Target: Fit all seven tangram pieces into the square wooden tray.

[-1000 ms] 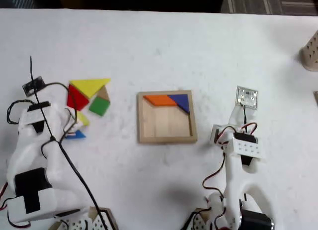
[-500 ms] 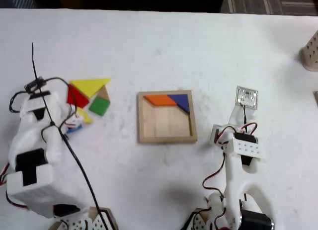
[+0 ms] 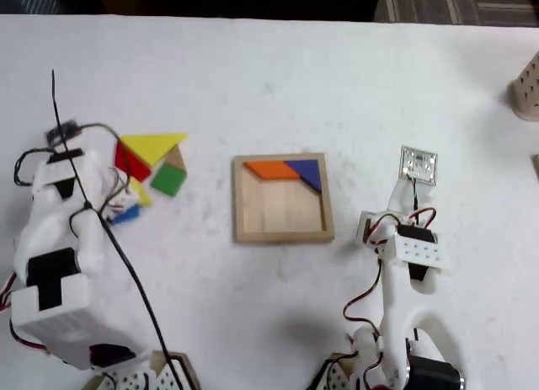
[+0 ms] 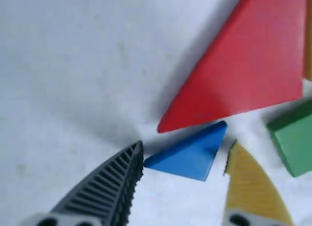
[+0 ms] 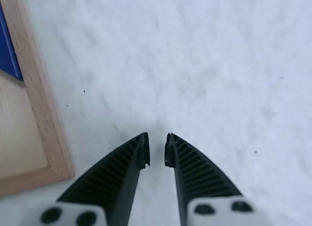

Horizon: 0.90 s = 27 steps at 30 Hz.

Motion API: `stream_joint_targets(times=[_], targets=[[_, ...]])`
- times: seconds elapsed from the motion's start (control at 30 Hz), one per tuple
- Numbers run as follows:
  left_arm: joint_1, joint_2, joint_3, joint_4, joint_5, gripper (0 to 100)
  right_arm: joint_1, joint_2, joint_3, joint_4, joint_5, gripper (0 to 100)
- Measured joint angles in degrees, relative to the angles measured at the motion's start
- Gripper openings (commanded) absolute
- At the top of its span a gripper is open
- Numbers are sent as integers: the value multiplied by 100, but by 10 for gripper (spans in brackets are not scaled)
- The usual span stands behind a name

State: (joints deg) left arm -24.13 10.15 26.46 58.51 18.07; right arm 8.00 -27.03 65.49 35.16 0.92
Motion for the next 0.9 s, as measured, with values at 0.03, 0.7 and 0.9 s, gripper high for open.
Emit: stream_joint_targets(times=[0.03,0.7,0.9], targets=[[-9,35,-97,-9,-396,224,0,0,0,0,0,60],[580,53,-185,123,-5530,328,0,0,0,0,0,62],[695,44,-70,141,-5292,328,0,0,0,0,0,62]])
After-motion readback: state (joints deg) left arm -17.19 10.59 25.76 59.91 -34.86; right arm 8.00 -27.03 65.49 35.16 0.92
